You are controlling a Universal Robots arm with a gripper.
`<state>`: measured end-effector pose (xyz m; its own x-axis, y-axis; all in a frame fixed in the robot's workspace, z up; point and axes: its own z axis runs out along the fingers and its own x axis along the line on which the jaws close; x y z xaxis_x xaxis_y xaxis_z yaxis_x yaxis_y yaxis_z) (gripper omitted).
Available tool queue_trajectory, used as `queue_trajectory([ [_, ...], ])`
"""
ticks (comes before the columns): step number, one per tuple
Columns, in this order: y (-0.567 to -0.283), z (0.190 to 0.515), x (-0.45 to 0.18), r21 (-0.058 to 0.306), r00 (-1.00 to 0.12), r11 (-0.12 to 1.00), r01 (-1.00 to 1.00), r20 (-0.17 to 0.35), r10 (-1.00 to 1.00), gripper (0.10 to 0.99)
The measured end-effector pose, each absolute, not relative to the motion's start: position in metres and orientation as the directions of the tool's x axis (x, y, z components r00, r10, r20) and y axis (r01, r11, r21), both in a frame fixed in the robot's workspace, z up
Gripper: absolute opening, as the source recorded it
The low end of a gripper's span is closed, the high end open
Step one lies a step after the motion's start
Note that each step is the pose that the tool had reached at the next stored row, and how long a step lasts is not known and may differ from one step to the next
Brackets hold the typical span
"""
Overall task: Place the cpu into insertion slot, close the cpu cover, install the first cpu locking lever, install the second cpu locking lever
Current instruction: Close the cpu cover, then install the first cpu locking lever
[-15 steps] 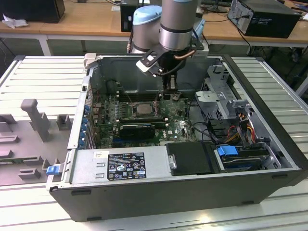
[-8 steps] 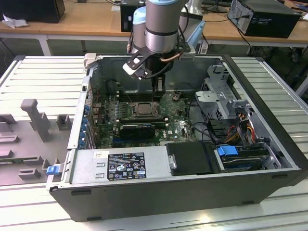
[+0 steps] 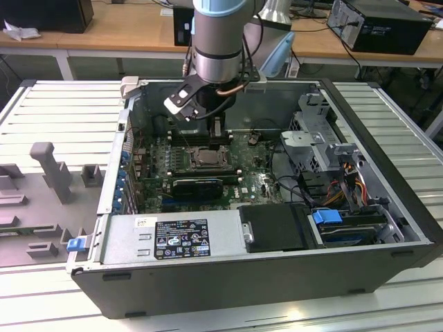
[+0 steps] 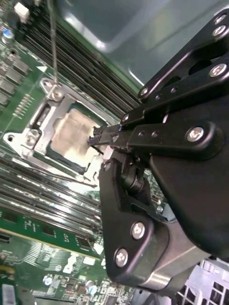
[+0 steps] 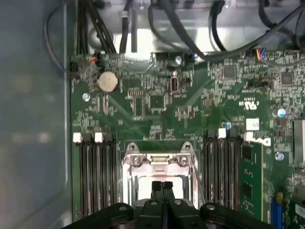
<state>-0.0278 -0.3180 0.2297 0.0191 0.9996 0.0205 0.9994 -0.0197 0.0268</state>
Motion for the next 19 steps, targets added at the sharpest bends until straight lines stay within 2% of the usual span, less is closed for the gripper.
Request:
queue_trajectory([
  [13,-0.316,0.229,-0.034,0.027,0.006,-0.007,1.000,0.021,1.000,0.106],
  [19,-0.316,0.248,-0.034,0.027,0.006,-0.006,1.000,0.021,1.000,0.106],
])
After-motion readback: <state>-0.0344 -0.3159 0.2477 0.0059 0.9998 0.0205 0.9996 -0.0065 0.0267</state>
